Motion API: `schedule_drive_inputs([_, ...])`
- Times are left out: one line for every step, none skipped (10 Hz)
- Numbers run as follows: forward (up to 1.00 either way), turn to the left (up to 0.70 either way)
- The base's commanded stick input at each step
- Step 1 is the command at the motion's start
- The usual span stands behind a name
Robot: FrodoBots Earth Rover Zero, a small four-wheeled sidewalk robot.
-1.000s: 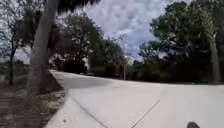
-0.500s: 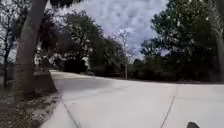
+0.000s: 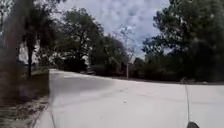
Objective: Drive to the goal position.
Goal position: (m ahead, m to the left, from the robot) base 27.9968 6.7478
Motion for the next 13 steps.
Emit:
schedule_drive_inputs([0.7, 0.35])
schedule_drive_inputs([0.7, 0.35])
schedule_drive_inputs([0.7, 0.35])
schedule_drive_inputs([0.7, 0.35])
schedule_drive_inputs([0.7, 0.35])
schedule_drive_inputs([0.7, 0.35])
schedule_drive_inputs([0.7, 0.35])
schedule_drive_inputs([0.7, 0.35])
schedule_drive_inputs([0.7, 0.11])
schedule_drive_inputs([0.7, 0.0])
schedule_drive_inputs([0.7, 0.0])
schedule_drive_inputs([0.7, 0.0])
schedule_drive_inputs([0.7, 0.0])
